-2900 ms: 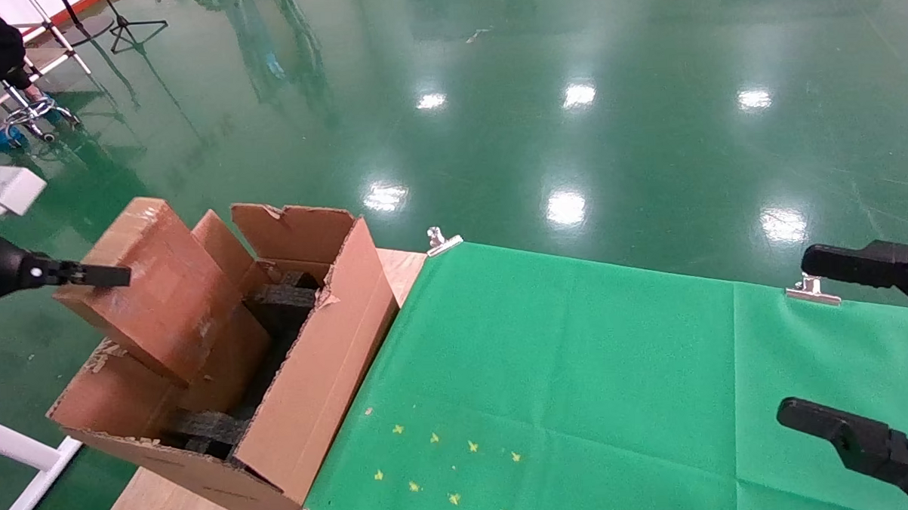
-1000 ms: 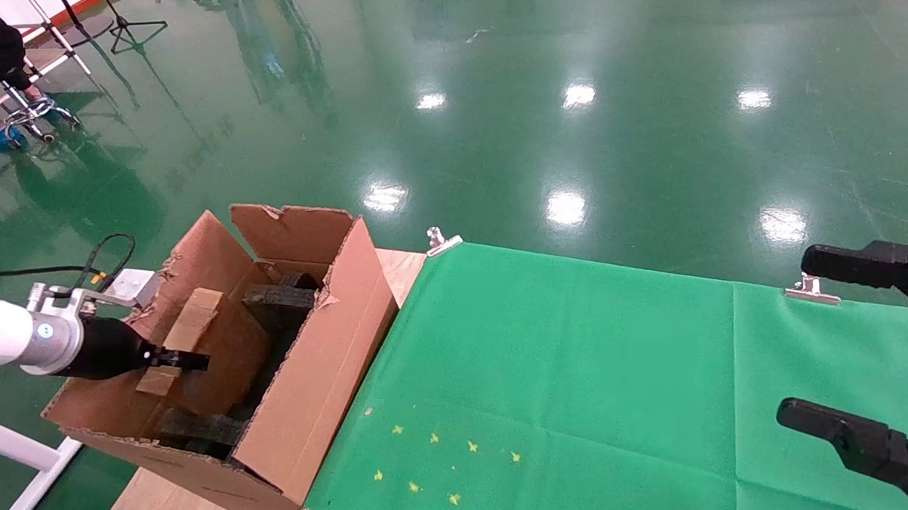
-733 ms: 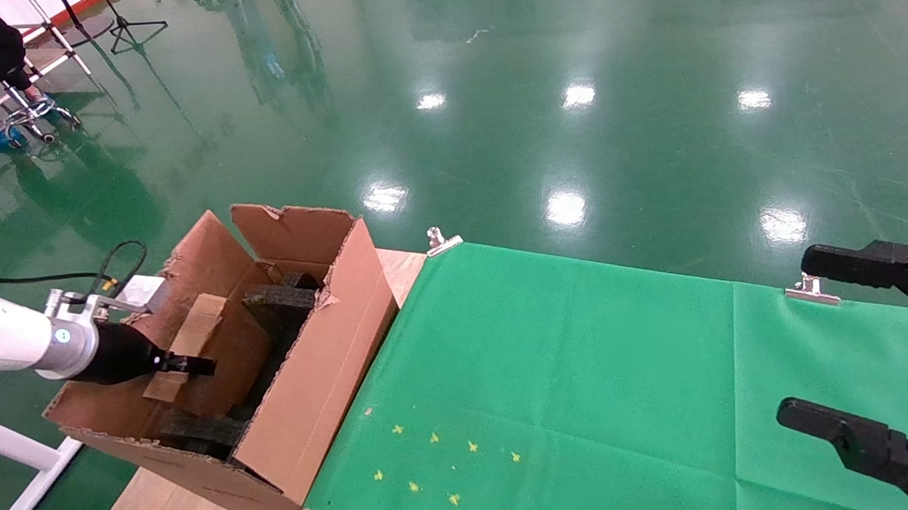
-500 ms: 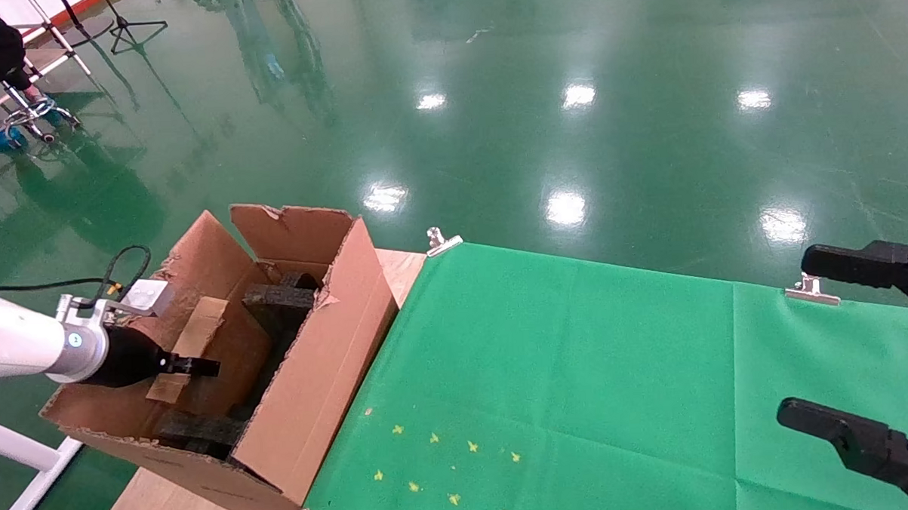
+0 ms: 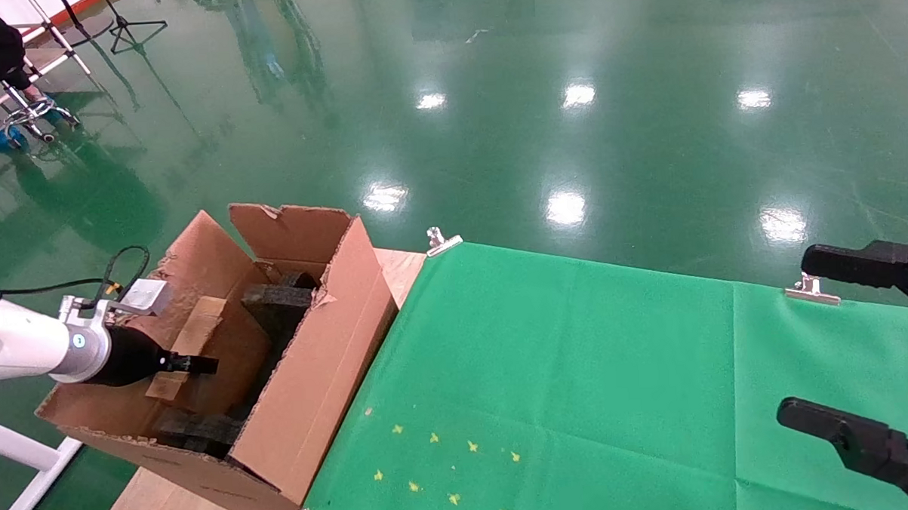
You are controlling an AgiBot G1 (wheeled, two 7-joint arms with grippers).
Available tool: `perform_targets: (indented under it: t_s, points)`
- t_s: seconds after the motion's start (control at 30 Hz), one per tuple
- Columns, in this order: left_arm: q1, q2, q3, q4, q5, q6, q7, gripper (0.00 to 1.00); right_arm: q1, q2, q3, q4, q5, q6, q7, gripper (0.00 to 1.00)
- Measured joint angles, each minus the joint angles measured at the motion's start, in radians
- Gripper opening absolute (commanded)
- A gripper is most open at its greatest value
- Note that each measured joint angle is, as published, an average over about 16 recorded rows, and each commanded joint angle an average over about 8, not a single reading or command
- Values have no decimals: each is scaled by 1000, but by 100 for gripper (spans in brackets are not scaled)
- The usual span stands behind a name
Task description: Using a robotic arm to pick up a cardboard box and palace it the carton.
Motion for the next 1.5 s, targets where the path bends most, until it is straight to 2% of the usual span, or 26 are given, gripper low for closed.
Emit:
perform_targets:
  t_s: [0.6, 0.97, 1.17, 1.5]
  points:
    - [-33, -1, 7, -15, 10, 37, 11, 100, 0, 0, 0, 0, 0, 0, 0, 100]
    - [-120, -37, -36, -49, -51, 92, 0, 100, 0, 0, 0, 0, 0, 0, 0, 100]
    - [-196, -82, -101, -67, -148, 190, -32, 100, 0, 0, 0, 0, 0, 0, 0, 100]
    - [-278, -143, -233, -45, -344, 436, -112, 100, 0, 0, 0, 0, 0, 0, 0, 100]
